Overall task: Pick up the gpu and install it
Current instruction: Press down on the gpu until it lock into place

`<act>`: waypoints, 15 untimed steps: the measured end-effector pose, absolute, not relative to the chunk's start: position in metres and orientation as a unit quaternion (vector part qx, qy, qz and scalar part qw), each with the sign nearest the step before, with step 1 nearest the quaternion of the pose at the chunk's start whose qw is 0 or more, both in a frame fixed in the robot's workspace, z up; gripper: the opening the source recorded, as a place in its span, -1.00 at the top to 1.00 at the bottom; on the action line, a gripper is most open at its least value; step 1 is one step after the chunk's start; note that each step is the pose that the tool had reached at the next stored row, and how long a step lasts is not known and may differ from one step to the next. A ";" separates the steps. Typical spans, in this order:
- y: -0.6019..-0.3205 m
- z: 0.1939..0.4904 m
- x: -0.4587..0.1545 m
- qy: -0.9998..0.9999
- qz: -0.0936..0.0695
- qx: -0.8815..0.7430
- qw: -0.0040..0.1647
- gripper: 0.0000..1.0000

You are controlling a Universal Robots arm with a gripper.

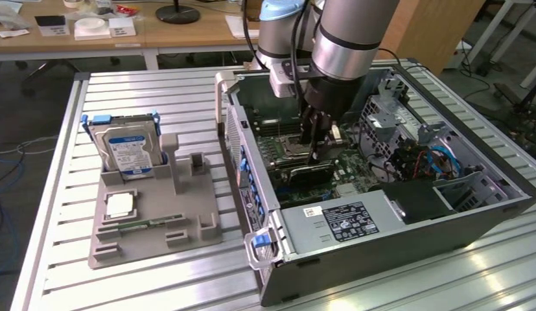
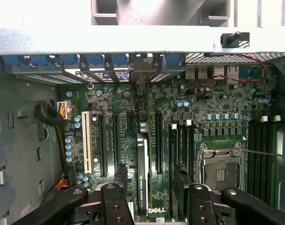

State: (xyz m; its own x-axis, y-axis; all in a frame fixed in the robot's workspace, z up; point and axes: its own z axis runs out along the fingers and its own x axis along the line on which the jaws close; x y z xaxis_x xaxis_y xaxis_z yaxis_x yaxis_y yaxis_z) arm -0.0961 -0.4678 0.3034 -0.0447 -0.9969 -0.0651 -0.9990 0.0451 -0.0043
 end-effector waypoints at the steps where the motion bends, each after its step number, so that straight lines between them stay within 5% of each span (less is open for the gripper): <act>1: -0.468 0.303 -0.096 0.722 0.021 -0.691 0.025 -0.04; 4: -0.468 0.303 -0.096 0.722 0.021 -0.691 0.025 -0.02; 10: -0.468 0.303 -0.096 0.722 0.021 -0.691 0.025 0.58; 15: -0.468 0.303 -0.096 0.722 0.021 -0.691 0.025 0.79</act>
State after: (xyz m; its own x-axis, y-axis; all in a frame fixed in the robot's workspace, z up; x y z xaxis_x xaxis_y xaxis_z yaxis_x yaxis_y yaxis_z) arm -0.0961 -0.4678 0.3034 -0.0447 -0.9969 -0.0651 -0.9990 0.0451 -0.0043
